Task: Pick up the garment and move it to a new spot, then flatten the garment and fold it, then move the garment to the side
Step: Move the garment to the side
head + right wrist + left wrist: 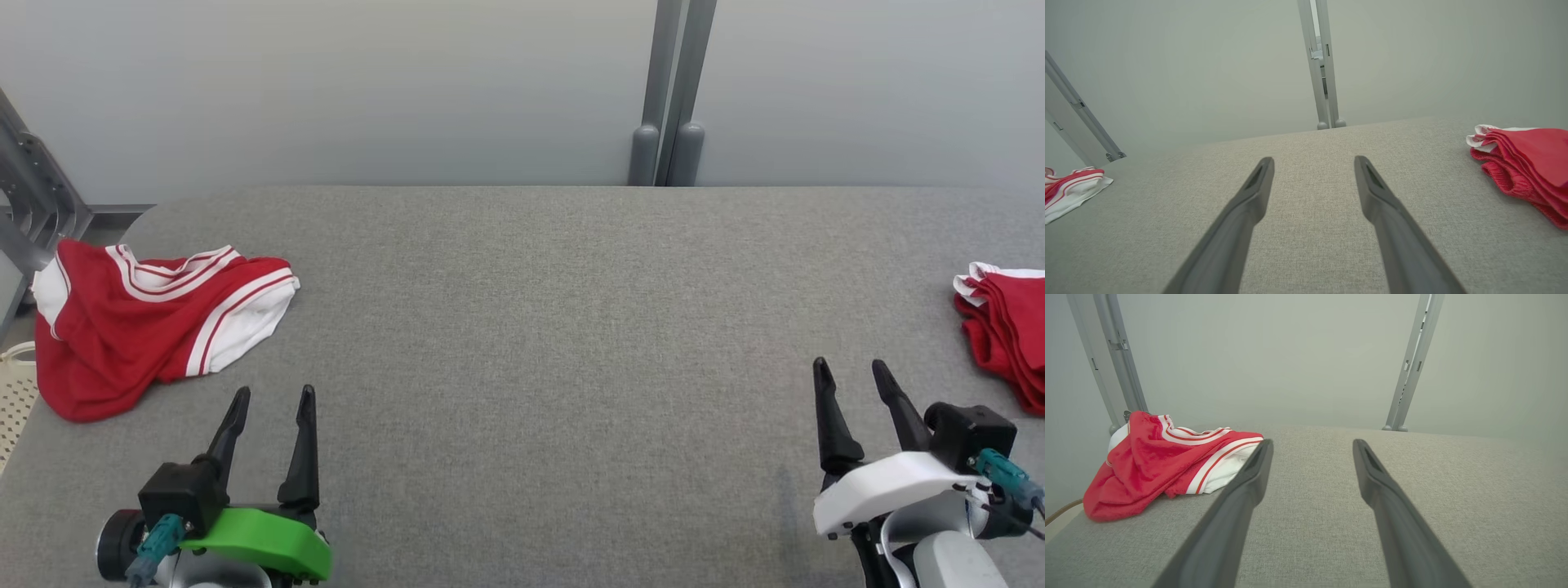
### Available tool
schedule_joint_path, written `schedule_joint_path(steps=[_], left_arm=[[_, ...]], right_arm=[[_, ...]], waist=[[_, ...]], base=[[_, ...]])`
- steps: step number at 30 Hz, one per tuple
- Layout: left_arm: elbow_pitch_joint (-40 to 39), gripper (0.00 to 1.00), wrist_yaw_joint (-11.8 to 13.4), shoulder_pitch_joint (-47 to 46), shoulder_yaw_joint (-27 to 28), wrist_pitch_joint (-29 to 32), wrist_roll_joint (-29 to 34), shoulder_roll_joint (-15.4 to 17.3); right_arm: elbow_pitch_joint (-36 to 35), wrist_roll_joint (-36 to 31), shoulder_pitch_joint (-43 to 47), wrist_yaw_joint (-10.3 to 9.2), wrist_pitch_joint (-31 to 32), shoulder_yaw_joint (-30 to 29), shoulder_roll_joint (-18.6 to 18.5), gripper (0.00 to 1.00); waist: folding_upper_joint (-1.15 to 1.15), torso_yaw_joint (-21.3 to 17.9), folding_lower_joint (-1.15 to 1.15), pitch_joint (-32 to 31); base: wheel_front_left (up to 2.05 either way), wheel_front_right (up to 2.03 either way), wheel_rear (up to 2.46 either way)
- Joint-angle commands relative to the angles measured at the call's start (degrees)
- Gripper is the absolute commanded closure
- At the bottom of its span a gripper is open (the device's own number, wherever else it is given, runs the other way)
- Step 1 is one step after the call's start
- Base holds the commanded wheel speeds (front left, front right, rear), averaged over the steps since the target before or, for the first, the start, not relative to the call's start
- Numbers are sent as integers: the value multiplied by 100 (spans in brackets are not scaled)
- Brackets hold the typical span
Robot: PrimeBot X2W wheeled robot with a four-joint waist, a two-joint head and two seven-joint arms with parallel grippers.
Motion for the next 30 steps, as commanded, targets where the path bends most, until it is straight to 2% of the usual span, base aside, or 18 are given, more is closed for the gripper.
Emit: schedule_joint_path(steps=[1,13,30], left_arm=[[-36,0,-76,141,62,-25,76,-29],[23,0,-385,558,411,-27,531,-292],[201,0,-566,639,734,-27,778,-512]], right_arm=[[-59,-89,139,-4,-43,23,9,0],[-24,-463,521,-4,-179,159,33,0],[118,-405,592,-4,-223,213,35,0]], waist=[[0,-7,0,-35],[0,-85,0,-96],[0,-85,0,-46]], base=[[0,0,0],[0,0,0],[0,0,0]])
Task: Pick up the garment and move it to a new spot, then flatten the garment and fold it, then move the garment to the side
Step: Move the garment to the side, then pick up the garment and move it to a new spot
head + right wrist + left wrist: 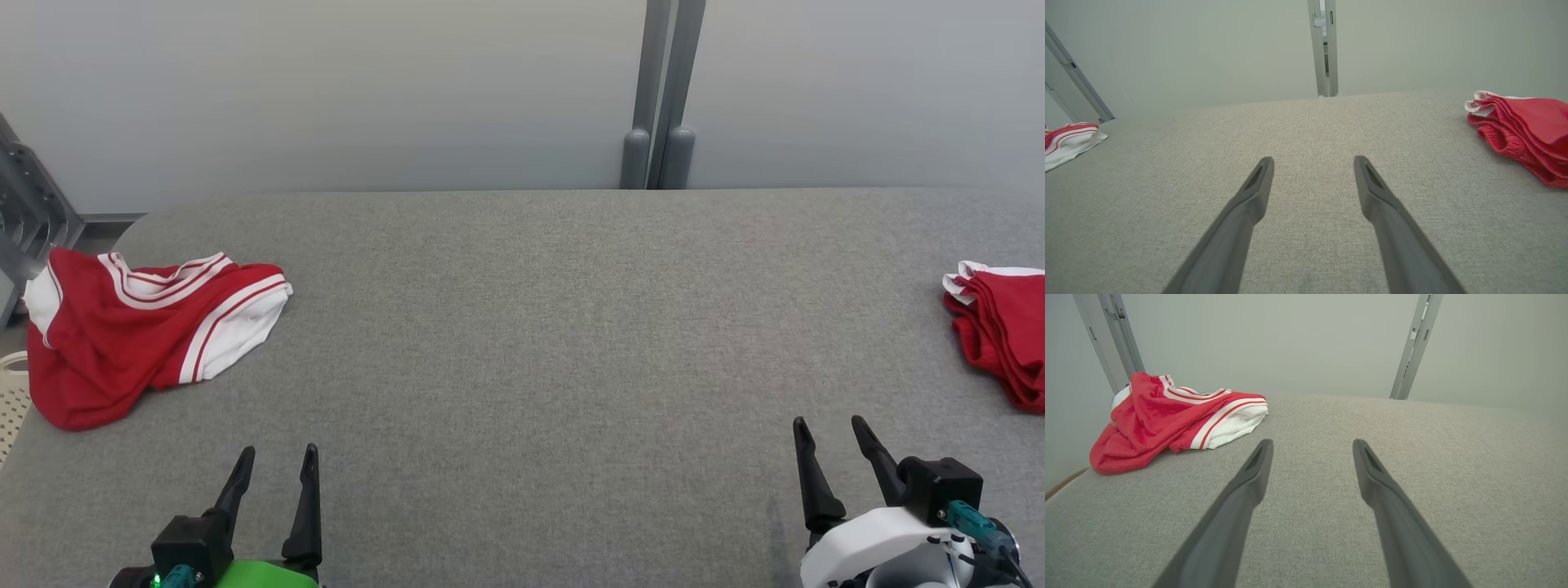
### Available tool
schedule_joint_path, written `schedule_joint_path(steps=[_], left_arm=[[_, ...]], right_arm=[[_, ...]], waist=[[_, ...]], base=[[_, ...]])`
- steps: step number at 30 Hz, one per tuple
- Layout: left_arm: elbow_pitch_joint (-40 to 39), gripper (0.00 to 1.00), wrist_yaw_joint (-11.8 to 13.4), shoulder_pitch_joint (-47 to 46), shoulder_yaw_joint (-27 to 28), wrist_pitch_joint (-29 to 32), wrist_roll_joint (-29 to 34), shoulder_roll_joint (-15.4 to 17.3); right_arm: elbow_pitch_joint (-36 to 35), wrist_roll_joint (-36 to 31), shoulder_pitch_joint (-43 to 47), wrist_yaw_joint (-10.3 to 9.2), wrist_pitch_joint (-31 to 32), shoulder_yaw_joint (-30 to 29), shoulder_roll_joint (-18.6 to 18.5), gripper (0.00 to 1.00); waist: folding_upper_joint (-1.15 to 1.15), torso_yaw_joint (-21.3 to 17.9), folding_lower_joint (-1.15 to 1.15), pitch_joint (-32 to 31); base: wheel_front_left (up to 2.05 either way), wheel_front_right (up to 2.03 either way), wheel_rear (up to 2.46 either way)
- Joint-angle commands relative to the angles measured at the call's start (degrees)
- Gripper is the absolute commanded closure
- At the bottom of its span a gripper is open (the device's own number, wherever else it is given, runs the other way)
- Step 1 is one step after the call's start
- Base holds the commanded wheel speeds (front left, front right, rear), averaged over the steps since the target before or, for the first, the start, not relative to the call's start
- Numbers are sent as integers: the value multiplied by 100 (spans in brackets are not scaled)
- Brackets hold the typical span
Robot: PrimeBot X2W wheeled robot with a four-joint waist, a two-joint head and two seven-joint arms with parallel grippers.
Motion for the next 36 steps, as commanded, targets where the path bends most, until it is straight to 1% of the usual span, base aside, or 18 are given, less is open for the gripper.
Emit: schedule_joint_path(steps=[1,10,16,23,27,28,29,36], left_arm=[[4,0,-35,-8,32,-26,46,-10],[20,0,-85,-38,106,-26,125,-60],[-6,0,-102,-56,135,-21,185,-69],[15,0,-123,-24,173,-21,238,-30],[21,0,-132,16,182,-21,242,12],[10,0,-125,40,181,-22,249,20],[10,0,-125,40,181,-22,249,20],[-37,0,-122,143,199,-22,277,47]], right_arm=[[25,19,-6,-5,-4,23,-8,0],[69,-2,-24,-5,-18,17,-7,0],[37,-31,35,-5,4,-43,-6,0],[62,59,78,-5,1,24,-7,0],[87,104,82,-5,-2,89,-7,0],[99,126,78,-5,-10,134,-6,0],[99,126,78,-5,-10,134,-6,0],[142,186,16,-5,-55,317,-8,0]], waist=[[0,6,0,5],[0,70,0,39],[0,290,0,64],[0,831,0,53],[0,1223,0,33],[0,1419,0,24],[0,1419,0,24],[0,2034,0,23]], base=[[0,0,0],[0,0,0],[0,0,0],[0,0,0],[0,0,0],[0,0,0],[0,0,0],[0,0,0]])
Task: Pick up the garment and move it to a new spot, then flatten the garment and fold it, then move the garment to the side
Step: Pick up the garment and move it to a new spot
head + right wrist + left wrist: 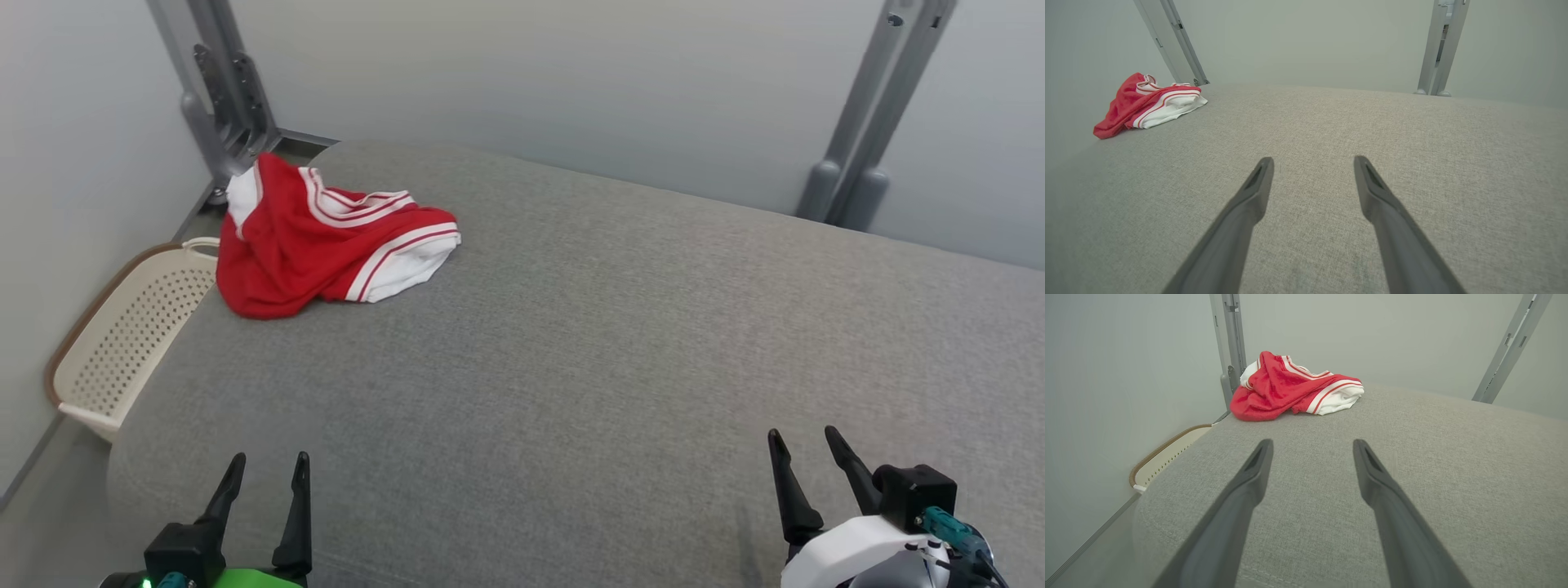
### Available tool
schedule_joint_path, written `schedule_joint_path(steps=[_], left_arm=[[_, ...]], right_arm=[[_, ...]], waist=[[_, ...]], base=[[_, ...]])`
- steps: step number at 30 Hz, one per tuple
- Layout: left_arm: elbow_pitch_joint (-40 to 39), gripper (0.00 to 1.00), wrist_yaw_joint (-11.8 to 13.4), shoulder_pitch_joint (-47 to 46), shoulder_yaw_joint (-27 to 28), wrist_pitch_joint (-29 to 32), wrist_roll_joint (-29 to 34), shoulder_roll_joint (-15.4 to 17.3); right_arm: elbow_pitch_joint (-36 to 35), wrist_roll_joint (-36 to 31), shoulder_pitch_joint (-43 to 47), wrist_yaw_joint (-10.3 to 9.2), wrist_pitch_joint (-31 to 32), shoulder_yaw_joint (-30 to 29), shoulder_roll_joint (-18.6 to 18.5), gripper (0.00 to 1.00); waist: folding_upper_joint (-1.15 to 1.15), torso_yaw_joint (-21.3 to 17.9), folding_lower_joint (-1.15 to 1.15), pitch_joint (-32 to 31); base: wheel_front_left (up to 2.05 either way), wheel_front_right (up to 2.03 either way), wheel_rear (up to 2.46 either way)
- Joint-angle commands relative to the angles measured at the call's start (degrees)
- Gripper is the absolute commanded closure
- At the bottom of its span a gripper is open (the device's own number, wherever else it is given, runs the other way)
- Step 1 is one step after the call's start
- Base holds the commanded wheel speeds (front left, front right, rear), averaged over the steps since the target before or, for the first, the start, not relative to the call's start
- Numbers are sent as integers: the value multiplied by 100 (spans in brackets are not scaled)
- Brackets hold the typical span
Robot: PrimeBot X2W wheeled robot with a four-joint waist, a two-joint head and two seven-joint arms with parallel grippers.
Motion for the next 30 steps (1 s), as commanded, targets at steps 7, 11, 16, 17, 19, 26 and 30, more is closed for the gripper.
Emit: schedule_joint_path(steps=[7,11,16,17,19,26,30], left_arm=[[-97,0,18,137,114,-15,-38,45],[-206,0,42,197,243,-15,-45,-13],[-313,0,66,307,356,-15,6,-72],[-339,0,67,318,367,-15,17,-87],[-372,0,67,324,385,-15,27,-117],[-284,0,35,174,349,-16,50,-149],[55,0,6,-279,116,72,93,-30]], right_arm=[[34,23,-150,-4,16,222,-11,0],[76,-18,-291,-4,47,399,-15,0],[145,-42,-464,-4,71,534,-13,0],[161,-52,-488,-4,69,545,-14,0],[189,-50,-515,-4,62,564,-14,0],[222,-87,-572,-4,51,604,-14,0],[143,-174,-580,-4,108,560,-15,0]], waist=[[0,779,0,117],[0,838,0,210],[0,877,0,284],[0,882,0,296],[0,888,0,314],[0,878,0,349],[0,863,0,437]], base=[[0,0,0],[0,0,0],[0,0,0],[0,0,0],[0,0,0],[0,0,0],[0,0,0]])
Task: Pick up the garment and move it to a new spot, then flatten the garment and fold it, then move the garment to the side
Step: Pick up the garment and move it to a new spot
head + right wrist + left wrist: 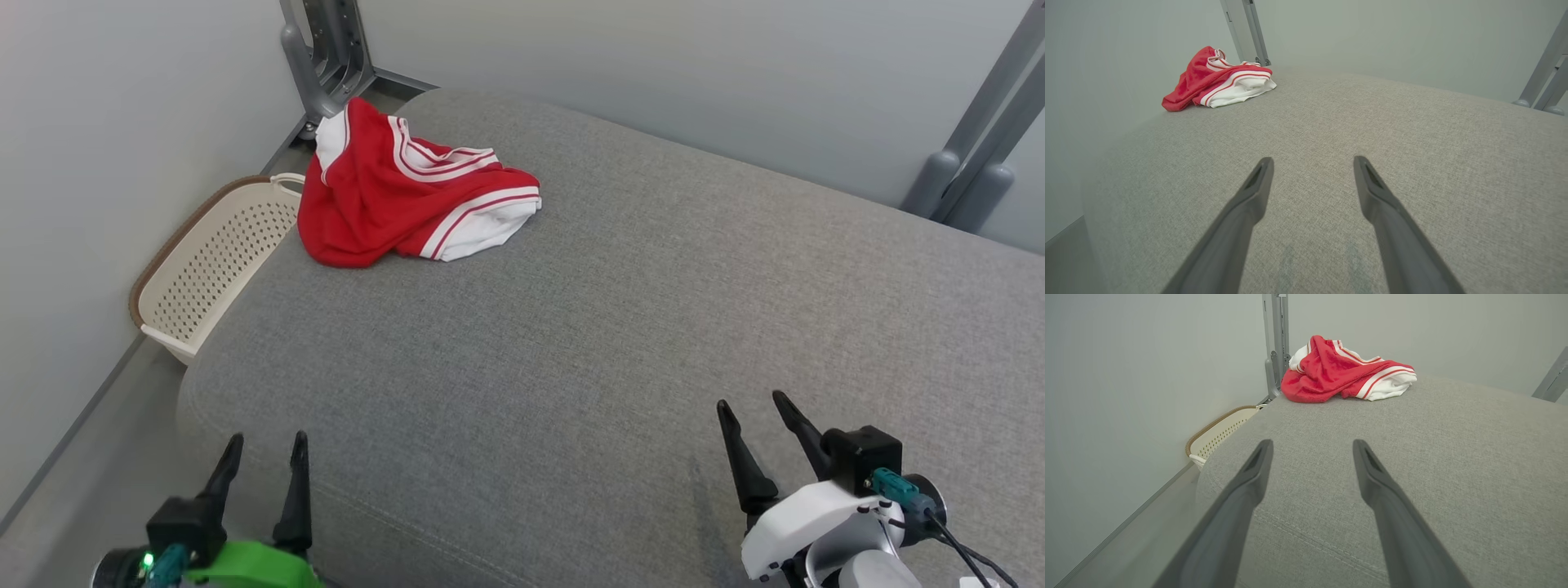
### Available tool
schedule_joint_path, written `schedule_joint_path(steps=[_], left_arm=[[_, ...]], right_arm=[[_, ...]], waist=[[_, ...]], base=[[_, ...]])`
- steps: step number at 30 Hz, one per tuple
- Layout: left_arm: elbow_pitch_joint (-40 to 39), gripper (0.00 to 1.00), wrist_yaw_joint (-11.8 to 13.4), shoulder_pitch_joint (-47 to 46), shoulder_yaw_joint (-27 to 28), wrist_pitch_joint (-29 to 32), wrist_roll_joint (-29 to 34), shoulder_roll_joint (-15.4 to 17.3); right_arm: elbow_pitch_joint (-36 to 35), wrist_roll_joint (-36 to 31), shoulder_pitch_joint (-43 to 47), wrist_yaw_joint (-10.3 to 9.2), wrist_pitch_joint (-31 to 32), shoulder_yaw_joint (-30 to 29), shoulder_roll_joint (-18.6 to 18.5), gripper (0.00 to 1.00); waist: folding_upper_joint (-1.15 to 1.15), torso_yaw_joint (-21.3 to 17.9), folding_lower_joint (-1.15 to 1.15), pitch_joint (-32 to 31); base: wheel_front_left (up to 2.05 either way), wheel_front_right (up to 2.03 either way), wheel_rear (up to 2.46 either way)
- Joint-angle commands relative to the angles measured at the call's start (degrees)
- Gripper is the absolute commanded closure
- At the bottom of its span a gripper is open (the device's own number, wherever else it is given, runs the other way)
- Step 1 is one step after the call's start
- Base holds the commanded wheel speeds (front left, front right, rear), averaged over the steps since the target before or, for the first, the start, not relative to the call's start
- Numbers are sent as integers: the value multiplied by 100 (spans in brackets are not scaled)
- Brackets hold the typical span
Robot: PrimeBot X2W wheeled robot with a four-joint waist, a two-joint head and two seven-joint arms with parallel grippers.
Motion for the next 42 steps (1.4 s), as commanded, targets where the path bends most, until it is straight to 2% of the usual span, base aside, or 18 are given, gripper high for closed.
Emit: schedule_joint_path(steps=[1,9,14,22,29,38,42], left_arm=[[179,0,-23,-398,-130,101,19,94],[1030,0,-42,-1975,-856,653,-362,166],[1674,0,-43,-3146,-1281,1022,-917,364],[2508,0,-44,-4619,-1691,1556,-1698,673],[3017,0,-45,-5390,-2036,1692,-2106,1047],[3882,0,-31,-5979,-2192,1938,-2377,1303],[4306,0,103,-6105,-2180,1922,-2347,1378]], right_arm=[[-78,-85,-62,-4,40,-47,-23,0],[-571,-441,17,-4,343,-156,-22,0],[-1132,-632,-209,-5,733,85,-216,0],[-1999,-584,-515,-4,1304,575,-690,0],[-2749,-611,-669,-4,1638,716,-1012,0],[-3365,-699,-536,-4,1950,631,-1323,0],[-3496,-729,-433,-4,2020,645,-1383,0]], waist=[[0,-11,0,85],[0,-50,0,488],[0,-421,0,1052],[0,-1028,0,1913],[0,-1444,0,2523],[0,-1609,0,3001],[0,-1664,0,3048]], base=[[0,0,0],[0,0,0],[0,0,0],[0,0,0],[0,0,0],[0,0,0],[0,0,0]])
